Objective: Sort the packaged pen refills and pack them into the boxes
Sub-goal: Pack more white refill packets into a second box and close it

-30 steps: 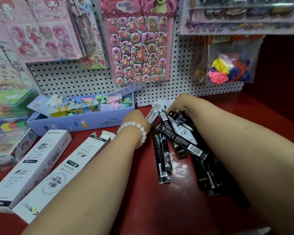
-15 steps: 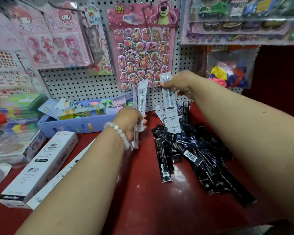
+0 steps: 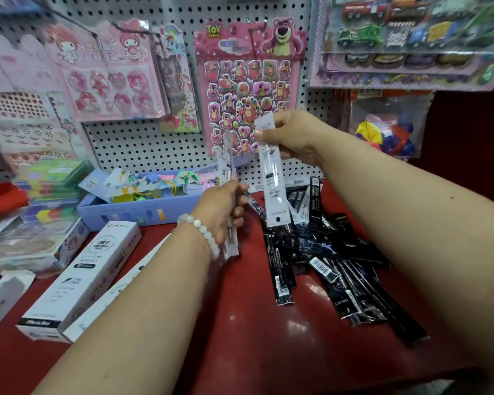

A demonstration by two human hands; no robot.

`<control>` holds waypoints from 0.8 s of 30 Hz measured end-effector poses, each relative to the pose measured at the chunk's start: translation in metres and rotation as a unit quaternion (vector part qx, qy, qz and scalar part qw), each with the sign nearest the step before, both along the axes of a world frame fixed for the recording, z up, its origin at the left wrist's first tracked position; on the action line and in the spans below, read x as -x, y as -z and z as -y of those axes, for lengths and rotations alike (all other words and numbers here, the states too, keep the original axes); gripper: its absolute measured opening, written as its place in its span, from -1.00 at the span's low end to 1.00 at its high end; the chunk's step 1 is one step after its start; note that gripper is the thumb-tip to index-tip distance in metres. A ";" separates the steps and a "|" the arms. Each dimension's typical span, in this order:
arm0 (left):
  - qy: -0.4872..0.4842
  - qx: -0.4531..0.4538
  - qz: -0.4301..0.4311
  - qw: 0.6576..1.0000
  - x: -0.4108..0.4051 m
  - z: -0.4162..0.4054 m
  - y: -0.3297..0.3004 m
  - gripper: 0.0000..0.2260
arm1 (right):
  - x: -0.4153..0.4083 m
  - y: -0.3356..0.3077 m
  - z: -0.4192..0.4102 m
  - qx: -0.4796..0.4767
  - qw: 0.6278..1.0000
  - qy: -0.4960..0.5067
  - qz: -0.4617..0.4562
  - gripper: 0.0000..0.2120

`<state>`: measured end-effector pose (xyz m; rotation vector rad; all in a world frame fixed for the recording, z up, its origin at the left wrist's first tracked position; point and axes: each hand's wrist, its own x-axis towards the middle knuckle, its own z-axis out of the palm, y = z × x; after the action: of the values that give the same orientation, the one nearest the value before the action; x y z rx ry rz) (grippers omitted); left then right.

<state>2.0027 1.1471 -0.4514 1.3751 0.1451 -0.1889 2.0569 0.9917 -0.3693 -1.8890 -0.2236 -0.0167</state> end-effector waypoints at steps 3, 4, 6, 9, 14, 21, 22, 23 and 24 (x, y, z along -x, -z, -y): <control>0.058 0.029 0.010 0.998 0.006 0.007 0.000 -0.62 | 0.002 0.014 -0.013 -0.058 0.997 -0.029 -0.051 -0.97; 0.075 0.041 0.014 0.996 0.010 0.009 0.000 -0.68 | 0.004 0.018 -0.015 -0.069 0.995 -0.037 -0.064 -0.96; 0.076 0.072 0.012 0.994 0.015 0.012 0.003 -0.83 | 0.004 0.024 -0.015 -0.083 0.993 -0.029 -0.082 -0.88; 0.045 0.127 -0.015 0.991 0.012 0.010 0.011 -0.91 | -0.003 0.038 0.005 0.002 0.993 0.083 -0.080 -0.72; 0.042 0.195 -0.060 0.978 0.007 0.007 0.024 -0.89 | -0.010 0.079 0.037 0.366 0.917 0.089 -0.132 -0.67; 0.031 0.209 -0.078 0.974 0.003 0.011 0.034 -0.91 | -0.002 0.082 0.041 0.556 0.818 0.115 -0.095 -0.53; 0.029 0.214 -0.079 0.973 0.003 0.012 0.035 -0.91 | -0.003 0.085 0.039 0.551 0.821 0.116 -0.099 -0.52; 0.027 0.217 -0.080 0.972 0.003 0.013 0.035 -0.91 | -0.004 0.089 0.036 0.543 0.825 0.121 -0.098 -0.51; 0.025 0.218 -0.080 0.972 0.003 0.013 0.035 -0.91 | -0.004 0.092 0.033 0.537 0.830 0.127 -0.087 -0.50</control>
<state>1.9996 1.1338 -0.4869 0.9245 0.1913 -0.3532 2.0608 0.9589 -0.4614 -3.0209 0.2110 0.1280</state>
